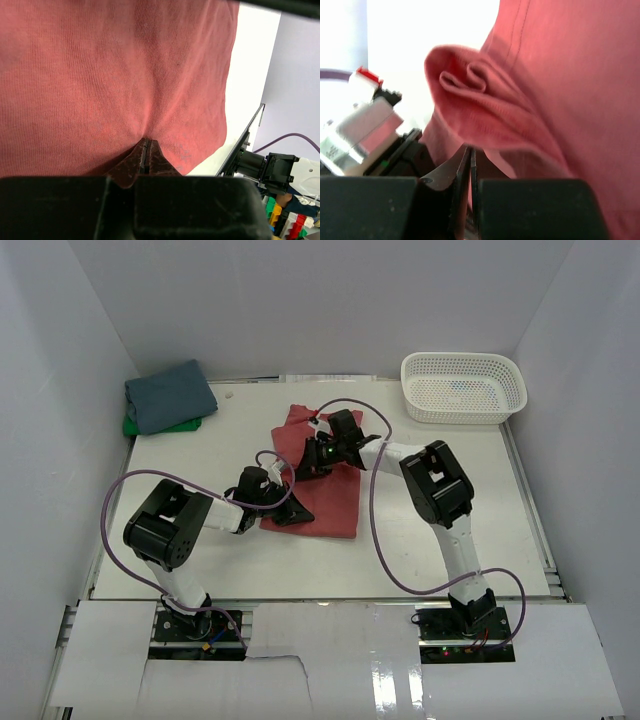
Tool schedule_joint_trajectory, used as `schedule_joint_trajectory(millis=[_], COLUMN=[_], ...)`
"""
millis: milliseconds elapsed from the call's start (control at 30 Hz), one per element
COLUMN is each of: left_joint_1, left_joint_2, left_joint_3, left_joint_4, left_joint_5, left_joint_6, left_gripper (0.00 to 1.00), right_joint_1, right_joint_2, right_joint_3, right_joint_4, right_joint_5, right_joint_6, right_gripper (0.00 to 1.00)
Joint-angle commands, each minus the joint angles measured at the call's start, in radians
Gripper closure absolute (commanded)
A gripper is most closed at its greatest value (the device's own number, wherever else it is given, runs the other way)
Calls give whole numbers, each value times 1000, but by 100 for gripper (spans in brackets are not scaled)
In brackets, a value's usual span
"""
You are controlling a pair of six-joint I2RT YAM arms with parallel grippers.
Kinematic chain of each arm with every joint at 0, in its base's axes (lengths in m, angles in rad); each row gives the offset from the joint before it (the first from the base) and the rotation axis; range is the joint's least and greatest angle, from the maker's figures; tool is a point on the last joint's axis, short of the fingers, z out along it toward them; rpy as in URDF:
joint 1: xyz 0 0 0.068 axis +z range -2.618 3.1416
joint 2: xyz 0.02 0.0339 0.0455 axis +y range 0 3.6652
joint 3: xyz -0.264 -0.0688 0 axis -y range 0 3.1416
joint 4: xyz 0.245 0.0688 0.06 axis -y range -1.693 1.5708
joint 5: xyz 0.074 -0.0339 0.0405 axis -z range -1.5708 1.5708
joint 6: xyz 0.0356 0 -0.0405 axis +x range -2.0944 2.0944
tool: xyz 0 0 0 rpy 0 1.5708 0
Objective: Fold and stack the t-shirts
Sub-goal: Fold the folded rectangular tshirt in 1/3 of the way
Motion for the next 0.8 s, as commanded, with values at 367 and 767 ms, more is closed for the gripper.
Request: schedule_joint_trajectory(millis=[367, 767], left_joint_1=[-13, -92], left_joint_2=[-43, -166], left_joint_3=[-31, -109], left_joint_4=[-68, -62], left_joint_5=[-39, -133], left_joint_6=[15, -124], left_gripper=[100, 100], right_joint_1=[-22, -74], right_joint_2=[217, 34], right_joint_3=[465, 411], right_joint_4=[-136, -236], right_joint_5=[67, 142], right_joint_6=[-3, -129], right_gripper=[92, 90])
